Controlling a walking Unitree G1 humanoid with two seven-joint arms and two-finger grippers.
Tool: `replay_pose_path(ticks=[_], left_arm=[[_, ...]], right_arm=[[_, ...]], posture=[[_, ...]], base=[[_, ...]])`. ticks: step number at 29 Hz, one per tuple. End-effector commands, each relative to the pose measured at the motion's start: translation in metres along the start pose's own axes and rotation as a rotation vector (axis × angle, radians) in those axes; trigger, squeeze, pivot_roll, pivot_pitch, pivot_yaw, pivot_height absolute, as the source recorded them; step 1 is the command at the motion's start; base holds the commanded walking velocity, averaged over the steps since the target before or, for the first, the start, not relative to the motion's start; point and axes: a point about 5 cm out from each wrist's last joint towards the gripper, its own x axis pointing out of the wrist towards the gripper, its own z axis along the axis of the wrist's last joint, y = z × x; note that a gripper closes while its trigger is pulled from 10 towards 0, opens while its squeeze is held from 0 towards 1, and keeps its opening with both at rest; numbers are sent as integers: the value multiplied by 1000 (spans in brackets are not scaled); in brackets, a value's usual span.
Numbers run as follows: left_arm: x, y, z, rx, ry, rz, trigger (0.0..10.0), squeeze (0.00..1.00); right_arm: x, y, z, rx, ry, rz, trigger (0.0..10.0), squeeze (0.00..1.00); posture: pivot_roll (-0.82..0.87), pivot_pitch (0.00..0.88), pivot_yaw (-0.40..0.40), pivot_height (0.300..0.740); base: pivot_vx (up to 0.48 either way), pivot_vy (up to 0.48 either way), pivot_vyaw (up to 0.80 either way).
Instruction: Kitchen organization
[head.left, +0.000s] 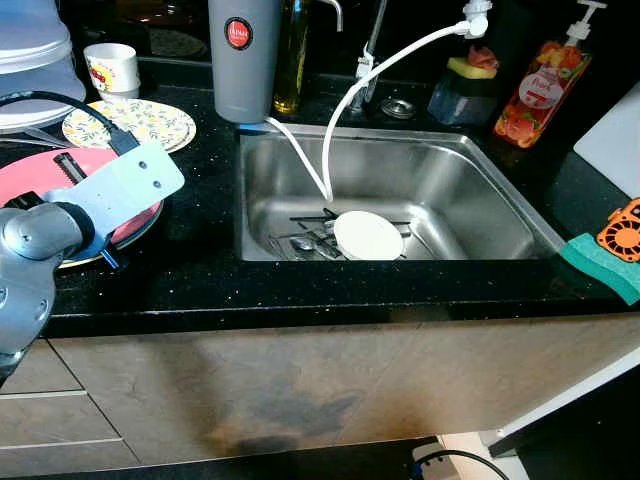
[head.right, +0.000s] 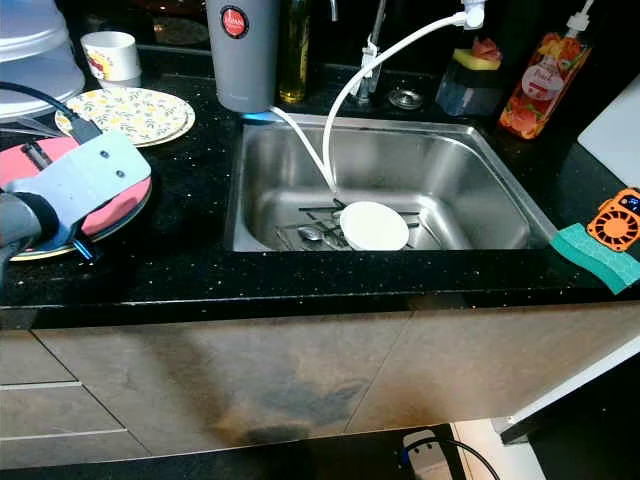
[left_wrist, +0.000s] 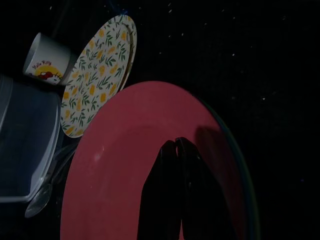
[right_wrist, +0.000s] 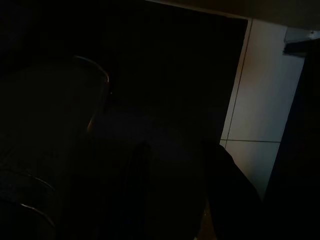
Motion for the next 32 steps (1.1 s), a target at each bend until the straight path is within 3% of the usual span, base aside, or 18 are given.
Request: replay_pose_path(ticks=[1, 2, 12, 13, 14, 28, 29, 31, 32], left_arm=[[-2, 0, 2, 18, -17, 7, 10000, 0], [-3, -2, 3, 21, -25, -5, 10000, 1000], [-11, -9, 2, -5, -10, -82, 10000, 1000], [-11, -9, 1, -7, 0, -85, 10000, 165], [-11, -10, -1, -6, 10, -88, 10000, 0], [-10, -10, -12, 22, 66, -76, 10000, 0], [-10, -10, -14, 28, 79, -75, 7529, 0], [-10, -10, -16, 28, 89, -75, 7922, 0], [-10, -11, -18, 28, 97, -79, 6392, 0]], right_arm=[[-1, 1, -7, -2, 25, 4, 10000, 0], [-1, 1, -7, -2, 26, 4, 10000, 0], [-1, 1, -7, -7, 26, 7, 10000, 0], [-1, 1, -7, -7, 26, 8, 10000, 0], [-1, 1, -7, -7, 26, 8, 10000, 0], [-1, 3, -6, -5, 27, 11, 10000, 0], [-1, 3, -7, -4, 27, 11, 10000, 0], [-1, 3, -7, -4, 28, 11, 10000, 0], [-1, 4, -7, -4, 28, 12, 10000, 0]], posture=[[198, 48, -110, 740], [198, 48, -110, 740], [198, 48, -110, 740], [198, 48, -110, 740], [198, 48, -110, 740], [211, 54, -108, 740], [211, 54, -108, 740], [211, 54, -108, 740], [211, 54, -108, 740]], base=[[0, 0, 0], [0, 0, 0], [0, 0, 0], [0, 0, 0], [0, 0, 0], [0, 0, 0], [0, 0, 0], [0, 0, 0], [0, 0, 0]])
